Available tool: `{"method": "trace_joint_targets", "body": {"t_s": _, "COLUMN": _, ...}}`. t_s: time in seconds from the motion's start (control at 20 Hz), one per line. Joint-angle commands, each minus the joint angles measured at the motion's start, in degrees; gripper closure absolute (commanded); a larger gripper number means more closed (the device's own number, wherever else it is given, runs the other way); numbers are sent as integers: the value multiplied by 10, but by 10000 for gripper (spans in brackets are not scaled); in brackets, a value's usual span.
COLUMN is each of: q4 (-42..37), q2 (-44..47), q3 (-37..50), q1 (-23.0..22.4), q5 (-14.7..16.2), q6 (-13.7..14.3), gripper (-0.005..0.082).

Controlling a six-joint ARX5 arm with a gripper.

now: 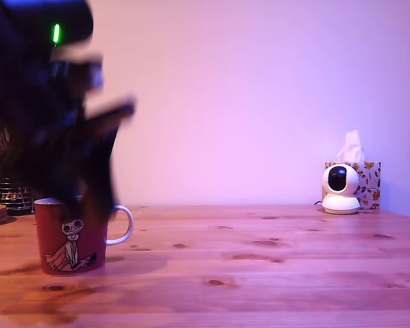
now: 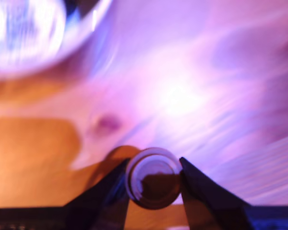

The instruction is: Pick up the coffee capsules on the table and drop them inside the coffee cup

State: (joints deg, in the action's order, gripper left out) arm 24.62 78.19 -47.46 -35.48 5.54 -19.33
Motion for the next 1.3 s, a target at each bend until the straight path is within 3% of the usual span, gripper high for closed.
{"method": "trace_joint_targets", "body": {"t_s": 0.0, "q4": -6, "q2": -7, "q3": -20, "q1": 1, "q5": -2, "q6": 21, "gripper": 611}}
{"method": "trace_joint_targets", "body": {"t_s": 0.15, "q4": -7, "q2": -7, "q3": -43, "q1": 16, "q5": -10, "q6": 46, "gripper": 611}}
{"method": "trace_joint_targets", "body": {"t_s": 0.35, "q4": -2, "q2": -6, "q3": -45, "q1": 53, "q5": -47, "q6": 75, "gripper": 611}}
{"method": "trace_joint_targets", "body": {"t_s": 0.5, "q4": 2, "q2": -6, "q3": -45, "q1": 89, "q5": -50, "q6": 89, "gripper": 611}}
{"method": "trace_joint_targets", "body": {"t_s": 0.7, "q4": 20, "q2": -6, "q3": -45, "q1": 122, "q5": -47, "q6": 89, "gripper": 611}}
{"method": "trace_joint_targets", "body": {"t_s": 1.0, "q4": 26, "q2": -6, "q3": -45, "q1": 125, "q5": -45, "q6": 89, "gripper": 603}}
{"method": "trace_joint_targets", "body": {"t_s": 1.05, "q4": 26, "q2": -6, "q3": -45, "q1": 125, "q5": -45, "q6": 89, "gripper": 582}}
{"method": "trace_joint_targets", "body": {"t_s": 1.1, "q4": 26, "q2": -6, "q3": -45, "q1": 125, "q5": -45, "q6": 89, "gripper": 493}}
{"method": "trace_joint_targets", "body": {"t_s": 1.2, "q4": 30, "q2": -6, "q3": -45, "q1": 125, "q5": -45, "q6": 89, "gripper": 207}}
{"method": "trace_joint_targets", "body": {"t_s": 1.25, "q4": 31, "q2": -6, "q3": -45, "q1": 125, "q5": -45, "q6": 90, "gripper": 149}}
